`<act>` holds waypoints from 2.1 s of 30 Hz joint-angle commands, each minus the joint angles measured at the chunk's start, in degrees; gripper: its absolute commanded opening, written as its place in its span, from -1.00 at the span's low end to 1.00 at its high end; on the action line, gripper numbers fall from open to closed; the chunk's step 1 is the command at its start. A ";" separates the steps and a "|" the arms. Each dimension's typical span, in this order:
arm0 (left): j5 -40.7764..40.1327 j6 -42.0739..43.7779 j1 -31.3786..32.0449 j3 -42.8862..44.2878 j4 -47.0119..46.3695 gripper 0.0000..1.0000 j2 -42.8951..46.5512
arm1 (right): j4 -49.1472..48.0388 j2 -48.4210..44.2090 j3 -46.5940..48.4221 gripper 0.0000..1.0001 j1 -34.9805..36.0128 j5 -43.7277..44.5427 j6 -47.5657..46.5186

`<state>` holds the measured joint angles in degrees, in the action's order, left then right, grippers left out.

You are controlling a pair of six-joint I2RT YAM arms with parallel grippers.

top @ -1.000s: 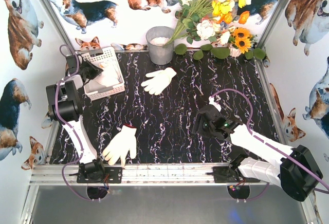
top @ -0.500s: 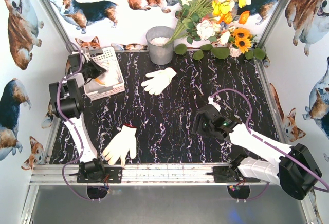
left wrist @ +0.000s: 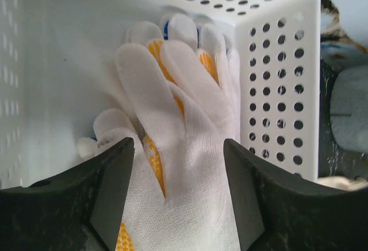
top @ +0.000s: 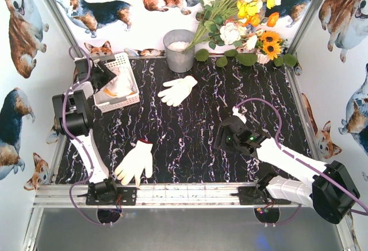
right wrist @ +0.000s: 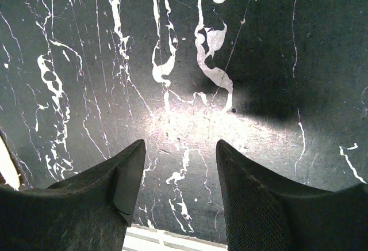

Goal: Put the gloves into the storage basket
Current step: Adjust the glove in the bin.

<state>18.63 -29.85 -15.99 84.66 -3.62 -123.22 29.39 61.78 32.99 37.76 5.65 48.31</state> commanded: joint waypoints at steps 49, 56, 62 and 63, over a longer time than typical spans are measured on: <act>12.95 0.35 -0.17 13.36 -5.67 -0.92 -10.24 | -1.73 1.77 3.96 0.08 -0.32 -0.59 -0.39; 7.62 0.81 -0.18 13.60 -4.05 -0.82 -11.36 | -1.07 1.42 4.25 0.08 -0.32 -0.11 -0.59; 1.20 0.26 -0.18 12.92 -2.72 -0.47 -10.55 | -0.82 1.16 4.36 0.08 -0.32 0.06 -0.59; 0.53 -0.03 -0.18 12.04 -3.69 -0.45 -9.87 | -0.75 1.09 4.36 0.08 -0.32 0.13 -0.52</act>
<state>24.29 -29.89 -16.08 96.73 -6.44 -133.99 29.56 63.59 34.41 37.74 4.71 48.10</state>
